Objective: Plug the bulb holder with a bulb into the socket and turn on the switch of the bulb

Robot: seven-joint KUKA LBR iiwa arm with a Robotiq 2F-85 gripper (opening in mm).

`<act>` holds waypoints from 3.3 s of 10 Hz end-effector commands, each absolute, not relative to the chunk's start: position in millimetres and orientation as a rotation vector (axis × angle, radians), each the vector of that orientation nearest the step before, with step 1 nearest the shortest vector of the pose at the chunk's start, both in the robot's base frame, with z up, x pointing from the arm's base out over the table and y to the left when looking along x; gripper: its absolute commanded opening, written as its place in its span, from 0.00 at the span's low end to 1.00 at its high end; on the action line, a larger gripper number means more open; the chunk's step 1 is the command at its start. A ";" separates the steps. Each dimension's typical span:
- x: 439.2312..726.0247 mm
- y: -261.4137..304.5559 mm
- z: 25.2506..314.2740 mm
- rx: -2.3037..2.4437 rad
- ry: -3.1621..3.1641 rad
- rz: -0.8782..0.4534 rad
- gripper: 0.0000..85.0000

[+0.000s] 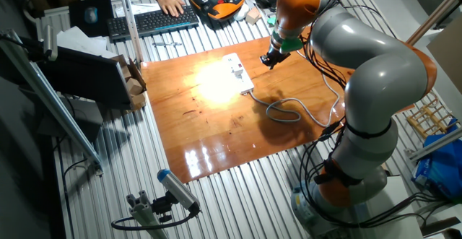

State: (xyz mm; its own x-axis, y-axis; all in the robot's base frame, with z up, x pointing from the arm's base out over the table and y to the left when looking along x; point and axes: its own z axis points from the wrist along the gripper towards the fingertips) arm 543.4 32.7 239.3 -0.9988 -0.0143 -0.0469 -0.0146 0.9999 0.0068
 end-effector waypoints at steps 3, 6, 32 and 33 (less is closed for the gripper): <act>541.4 31.9 234.4 -0.012 3.086 0.012 0.00; 542.4 29.8 227.1 0.003 3.086 0.048 0.00; 543.0 27.1 228.9 -0.014 3.070 0.030 0.00; 543.1 27.4 228.7 -0.012 3.070 0.028 0.00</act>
State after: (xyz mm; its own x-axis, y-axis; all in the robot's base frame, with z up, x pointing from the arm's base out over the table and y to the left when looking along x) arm 543.1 27.2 228.8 -0.9974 -0.0061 -0.0711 -0.0074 0.9998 0.0171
